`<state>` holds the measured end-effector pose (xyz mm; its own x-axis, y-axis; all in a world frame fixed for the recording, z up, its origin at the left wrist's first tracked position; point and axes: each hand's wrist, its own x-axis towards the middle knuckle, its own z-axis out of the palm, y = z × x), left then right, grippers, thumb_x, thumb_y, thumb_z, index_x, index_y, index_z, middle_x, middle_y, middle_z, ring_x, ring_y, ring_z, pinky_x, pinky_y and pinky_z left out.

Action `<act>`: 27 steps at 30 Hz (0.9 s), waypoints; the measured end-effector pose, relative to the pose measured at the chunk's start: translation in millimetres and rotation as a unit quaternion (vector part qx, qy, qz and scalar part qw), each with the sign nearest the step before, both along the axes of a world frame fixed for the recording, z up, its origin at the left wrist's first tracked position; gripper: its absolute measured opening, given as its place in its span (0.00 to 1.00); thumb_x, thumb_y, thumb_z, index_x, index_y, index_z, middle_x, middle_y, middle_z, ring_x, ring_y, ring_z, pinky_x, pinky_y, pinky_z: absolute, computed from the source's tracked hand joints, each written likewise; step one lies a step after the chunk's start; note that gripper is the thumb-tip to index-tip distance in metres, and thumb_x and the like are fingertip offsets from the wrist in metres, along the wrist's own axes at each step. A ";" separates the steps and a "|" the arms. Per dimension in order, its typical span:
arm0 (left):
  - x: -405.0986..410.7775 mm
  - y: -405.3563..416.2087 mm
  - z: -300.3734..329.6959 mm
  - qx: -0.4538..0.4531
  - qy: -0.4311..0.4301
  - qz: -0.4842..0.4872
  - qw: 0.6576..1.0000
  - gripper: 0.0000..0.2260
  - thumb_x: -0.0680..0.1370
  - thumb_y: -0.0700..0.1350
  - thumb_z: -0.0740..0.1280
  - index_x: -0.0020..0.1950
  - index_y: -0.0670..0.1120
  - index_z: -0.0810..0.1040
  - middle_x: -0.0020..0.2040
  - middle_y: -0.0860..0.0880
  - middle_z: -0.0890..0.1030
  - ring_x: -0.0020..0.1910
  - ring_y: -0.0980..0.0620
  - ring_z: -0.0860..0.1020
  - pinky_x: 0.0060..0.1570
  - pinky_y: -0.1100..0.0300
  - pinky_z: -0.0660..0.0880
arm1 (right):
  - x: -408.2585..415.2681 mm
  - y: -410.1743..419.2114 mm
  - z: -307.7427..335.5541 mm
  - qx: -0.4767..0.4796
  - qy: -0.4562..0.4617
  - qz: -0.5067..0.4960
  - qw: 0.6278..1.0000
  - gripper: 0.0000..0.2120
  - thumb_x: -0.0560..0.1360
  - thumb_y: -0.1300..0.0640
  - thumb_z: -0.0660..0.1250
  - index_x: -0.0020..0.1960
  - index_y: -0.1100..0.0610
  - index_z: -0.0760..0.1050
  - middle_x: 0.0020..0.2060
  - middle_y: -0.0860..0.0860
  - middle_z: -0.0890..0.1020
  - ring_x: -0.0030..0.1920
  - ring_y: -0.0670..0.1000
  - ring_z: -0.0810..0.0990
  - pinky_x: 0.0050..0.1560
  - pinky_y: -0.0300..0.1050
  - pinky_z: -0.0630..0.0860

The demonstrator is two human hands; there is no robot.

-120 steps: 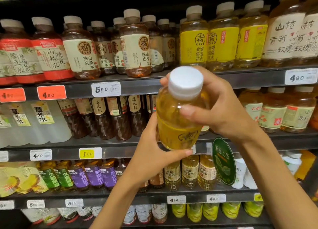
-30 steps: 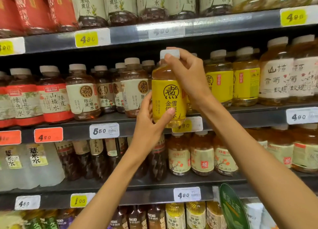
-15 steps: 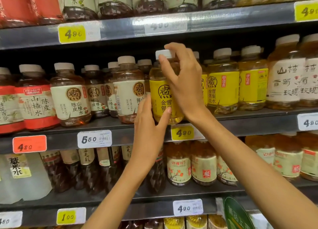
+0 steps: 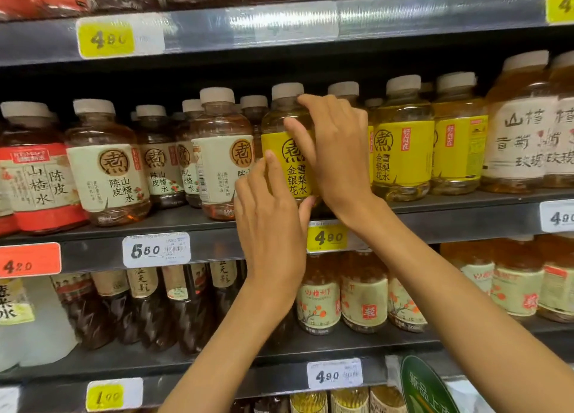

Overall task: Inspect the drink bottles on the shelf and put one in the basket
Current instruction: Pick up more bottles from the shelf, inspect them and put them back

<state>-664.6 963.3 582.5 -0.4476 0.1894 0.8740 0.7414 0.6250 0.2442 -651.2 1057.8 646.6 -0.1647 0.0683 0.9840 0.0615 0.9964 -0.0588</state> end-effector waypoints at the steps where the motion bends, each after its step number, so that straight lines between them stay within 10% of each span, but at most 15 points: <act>1: -0.1 -0.3 1.1 -0.010 0.003 0.018 1.000 0.34 0.76 0.52 0.69 0.75 0.38 0.59 0.69 0.39 0.69 0.66 0.41 0.67 0.63 0.51 0.67 | 0.1 0.1 0.0 0.002 -0.003 -0.001 1.000 0.18 0.80 0.49 0.59 0.61 0.61 0.76 0.51 0.57 0.81 0.52 0.56 0.77 0.53 0.47 0.65; 9: -5.0 -3.1 5.8 -0.022 0.004 0.009 1.000 0.36 0.75 0.56 0.68 0.75 0.39 0.59 0.69 0.42 0.69 0.66 0.45 0.71 0.55 0.53 0.73 | 11.8 6.6 -1.9 -0.019 0.023 0.063 0.998 0.18 0.78 0.54 0.65 0.63 0.62 0.75 0.57 0.58 0.79 0.60 0.58 0.75 0.57 0.48 0.67; 20: 9.3 0.1 5.8 0.017 0.083 -0.094 0.992 0.24 0.73 0.46 0.73 0.66 0.40 0.73 0.60 0.41 0.75 0.58 0.43 0.75 0.51 0.50 0.76 | 22.5 56.4 9.9 -0.027 -0.133 -0.218 0.966 0.37 0.76 0.31 0.50 0.52 0.64 0.77 0.50 0.60 0.82 0.62 0.61 0.71 0.69 0.59 0.54; 27: 10.2 1.1 1.3 -0.031 0.064 -0.082 0.994 0.22 0.75 0.49 0.71 0.65 0.40 0.73 0.65 0.42 0.72 0.61 0.44 0.74 0.47 0.54 0.75 | 32.9 55.0 6.0 -0.049 -0.057 -0.128 0.989 0.36 0.72 0.30 0.59 0.55 0.63 0.77 0.49 0.60 0.81 0.61 0.61 0.71 0.62 0.55 0.61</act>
